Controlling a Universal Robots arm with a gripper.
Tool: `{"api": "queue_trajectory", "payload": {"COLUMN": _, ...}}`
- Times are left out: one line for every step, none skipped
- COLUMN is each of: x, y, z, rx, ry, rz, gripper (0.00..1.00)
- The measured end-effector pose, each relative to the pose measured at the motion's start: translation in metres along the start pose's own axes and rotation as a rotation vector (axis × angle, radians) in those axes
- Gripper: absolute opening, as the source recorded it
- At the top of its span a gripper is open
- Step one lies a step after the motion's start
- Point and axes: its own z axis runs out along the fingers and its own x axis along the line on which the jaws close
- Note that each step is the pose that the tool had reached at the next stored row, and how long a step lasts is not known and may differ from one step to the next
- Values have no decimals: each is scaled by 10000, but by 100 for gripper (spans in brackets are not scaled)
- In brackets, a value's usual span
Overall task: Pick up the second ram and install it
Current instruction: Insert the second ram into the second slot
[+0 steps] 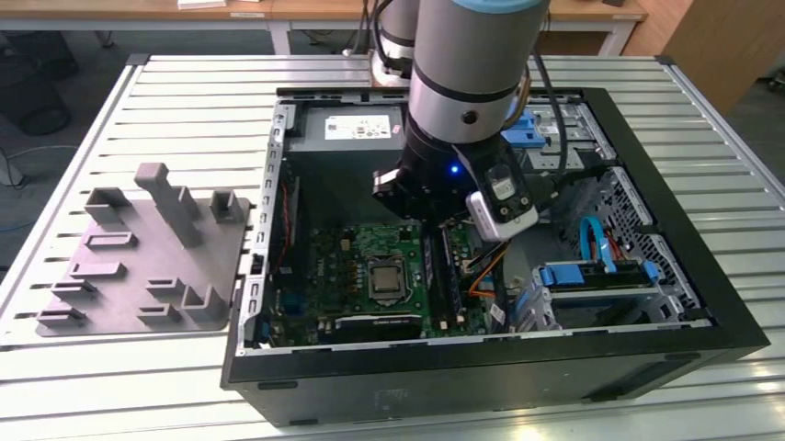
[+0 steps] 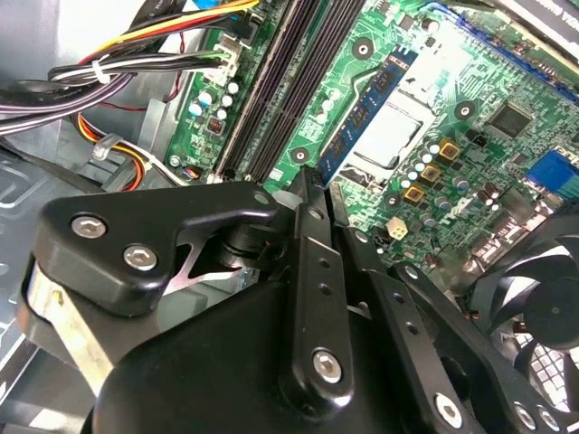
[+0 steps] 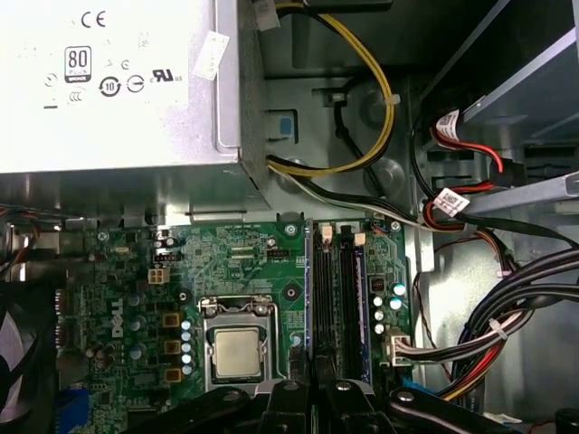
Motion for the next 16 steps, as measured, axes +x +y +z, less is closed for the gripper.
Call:
{"api": "queue_trajectory", "payload": {"x": -1, "y": -1, "z": 5, "rx": -1, "ry": 0, "rz": 0, "gripper": 14}}
{"api": "queue_trajectory", "payload": {"x": -2, "y": -1, "z": 9, "rx": 0, "ry": 0, "rz": 0, "gripper": 14}}
{"api": "queue_trajectory", "payload": {"x": -3, "y": -1, "z": 14, "rx": -1, "ry": 0, "rz": 0, "gripper": 14}}
{"api": "queue_trajectory", "payload": {"x": -3, "y": -1, "z": 18, "rx": -1, "ry": 0, "rz": 0, "gripper": 14}}
{"api": "queue_trajectory", "payload": {"x": -4, "y": -2, "z": 24, "rx": -2, "ry": 0, "rz": 0, "gripper": 14}}
{"api": "queue_trajectory", "payload": {"x": -4, "y": -2, "z": 30, "rx": -1, "ry": 0, "rz": 0, "gripper": 14}}
{"api": "queue_trajectory", "payload": {"x": -4, "y": -3, "z": 36, "rx": -1, "ry": 0, "rz": 0, "gripper": 14}}
{"api": "queue_trajectory", "payload": {"x": -4, "y": -4, "z": 44, "rx": 0, "ry": 0, "rz": 0, "gripper": 14}}
{"api": "queue_trajectory", "payload": {"x": -5, "y": -4, "z": 55, "rx": 0, "ry": 0, "rz": 0, "gripper": 14}}
{"api": "queue_trajectory", "payload": {"x": -5, "y": -5, "z": 67, "rx": 0, "ry": 0, "rz": 0, "gripper": 14}}
{"api": "queue_trajectory", "payload": {"x": -6, "y": -7, "z": 85, "rx": -1, "ry": 0, "rz": 0, "gripper": 14}}
{"api": "queue_trajectory", "payload": {"x": -8, "y": -8, "z": 103, "rx": -1, "ry": -1, "rz": -1, "gripper": 14}}
{"api": "queue_trajectory", "payload": {"x": -9, "y": -10, "z": 122, "rx": -1, "ry": -1, "rz": -1, "gripper": 14}}
{"api": "queue_trajectory", "payload": {"x": -11, "y": -11, "z": 140, "rx": -2, "ry": -1, "rz": -1, "gripper": 14}}
{"api": "queue_trajectory", "payload": {"x": -12, "y": -13, "z": 157, "rx": -1, "ry": 0, "rz": -1, "gripper": 14}}
{"api": "queue_trajectory", "payload": {"x": -14, "y": -14, "z": 172, "rx": 0, "ry": 0, "rz": 0, "gripper": 14}}
